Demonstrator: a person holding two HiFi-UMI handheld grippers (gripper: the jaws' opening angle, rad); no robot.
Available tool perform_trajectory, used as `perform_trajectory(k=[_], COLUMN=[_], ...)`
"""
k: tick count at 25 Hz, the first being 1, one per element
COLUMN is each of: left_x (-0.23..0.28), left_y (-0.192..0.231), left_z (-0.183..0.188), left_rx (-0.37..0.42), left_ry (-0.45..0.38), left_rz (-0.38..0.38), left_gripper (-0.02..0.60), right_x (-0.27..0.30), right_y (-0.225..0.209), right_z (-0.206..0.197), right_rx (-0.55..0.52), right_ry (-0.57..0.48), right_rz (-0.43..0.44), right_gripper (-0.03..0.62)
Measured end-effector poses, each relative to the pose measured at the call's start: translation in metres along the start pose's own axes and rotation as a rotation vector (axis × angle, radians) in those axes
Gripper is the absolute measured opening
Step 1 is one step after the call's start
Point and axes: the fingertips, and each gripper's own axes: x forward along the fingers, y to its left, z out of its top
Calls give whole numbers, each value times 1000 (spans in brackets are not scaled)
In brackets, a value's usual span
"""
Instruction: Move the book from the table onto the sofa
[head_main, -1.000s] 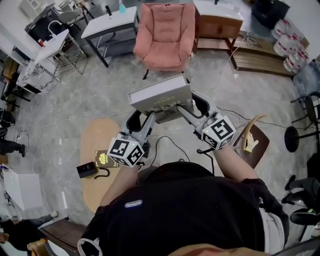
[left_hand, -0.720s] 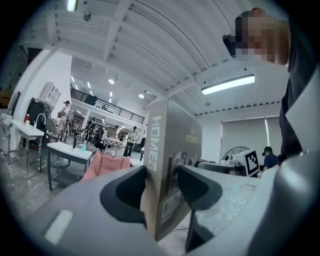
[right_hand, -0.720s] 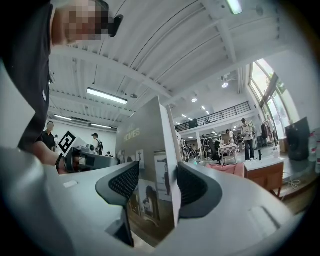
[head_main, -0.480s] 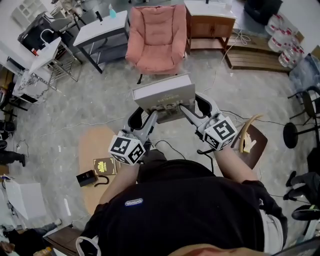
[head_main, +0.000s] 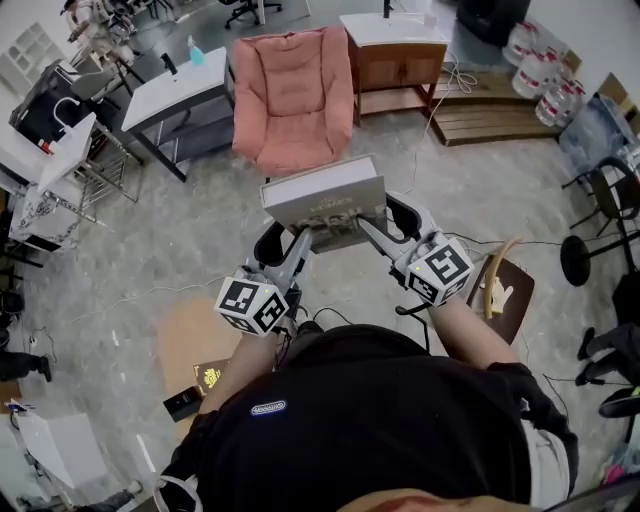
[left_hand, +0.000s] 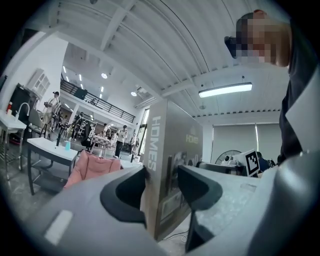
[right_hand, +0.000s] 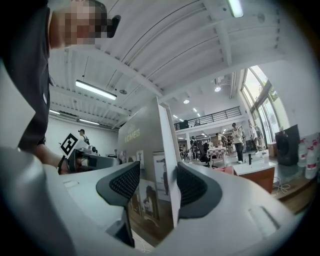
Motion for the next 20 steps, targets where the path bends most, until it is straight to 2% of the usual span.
perform_trajectory(k=[11, 20], left_x=[6, -2], left_y=[120, 213], left_z=[31, 45], left_rx=[-14, -29], left_ry=[3, 25], left_rz=[-11, -45], left_gripper=[198, 198], right_x=[118, 213], right_y=[6, 17], right_z=[-11, -14], right_rx=[23, 17], right_ry=[27, 31], right_rz=[-10, -59], right_gripper=[252, 252])
